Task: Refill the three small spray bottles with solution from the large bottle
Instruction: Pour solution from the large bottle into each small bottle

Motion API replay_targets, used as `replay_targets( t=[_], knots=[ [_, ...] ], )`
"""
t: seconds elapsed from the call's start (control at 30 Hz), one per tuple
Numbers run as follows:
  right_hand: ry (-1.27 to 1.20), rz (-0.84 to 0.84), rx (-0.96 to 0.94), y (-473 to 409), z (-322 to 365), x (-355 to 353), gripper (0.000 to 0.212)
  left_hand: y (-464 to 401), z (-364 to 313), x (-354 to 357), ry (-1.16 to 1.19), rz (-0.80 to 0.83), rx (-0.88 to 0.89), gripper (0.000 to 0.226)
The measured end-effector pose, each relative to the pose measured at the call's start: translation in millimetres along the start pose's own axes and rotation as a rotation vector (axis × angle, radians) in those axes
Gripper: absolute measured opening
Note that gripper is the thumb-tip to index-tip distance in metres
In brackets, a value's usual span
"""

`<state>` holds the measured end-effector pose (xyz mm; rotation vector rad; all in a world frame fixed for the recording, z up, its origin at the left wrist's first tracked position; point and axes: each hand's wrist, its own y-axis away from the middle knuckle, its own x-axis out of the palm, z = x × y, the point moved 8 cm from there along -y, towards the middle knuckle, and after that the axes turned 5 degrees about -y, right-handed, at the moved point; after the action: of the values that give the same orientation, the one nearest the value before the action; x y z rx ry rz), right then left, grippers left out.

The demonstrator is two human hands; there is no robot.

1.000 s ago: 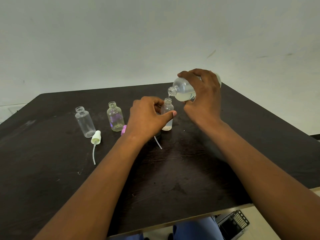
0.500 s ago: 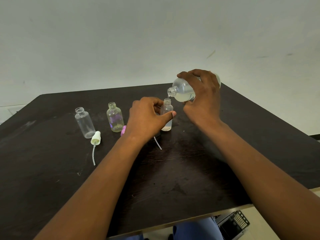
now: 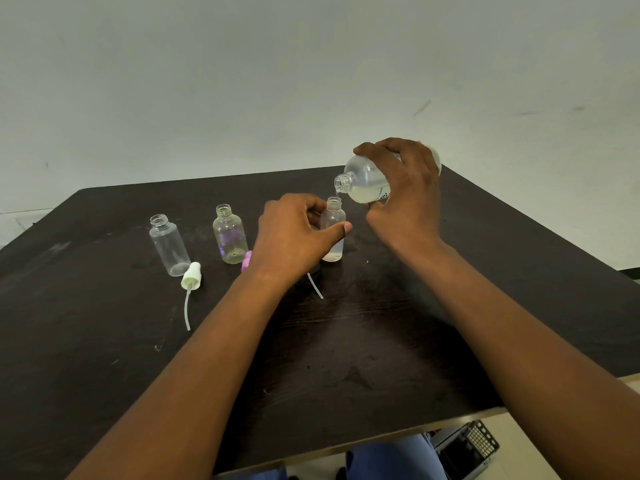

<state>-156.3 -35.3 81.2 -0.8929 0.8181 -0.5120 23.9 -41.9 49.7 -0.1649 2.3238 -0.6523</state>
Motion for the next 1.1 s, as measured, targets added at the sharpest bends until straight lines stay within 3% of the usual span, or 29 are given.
replay_targets(
  t=[1.1],
  knots=[
    [-0.001, 0.009, -0.007, 1.3, 3.3, 0.0, 0.072, 1.0, 1.3, 0.8, 0.005, 0.001, -0.011, 0.043]
  ],
)
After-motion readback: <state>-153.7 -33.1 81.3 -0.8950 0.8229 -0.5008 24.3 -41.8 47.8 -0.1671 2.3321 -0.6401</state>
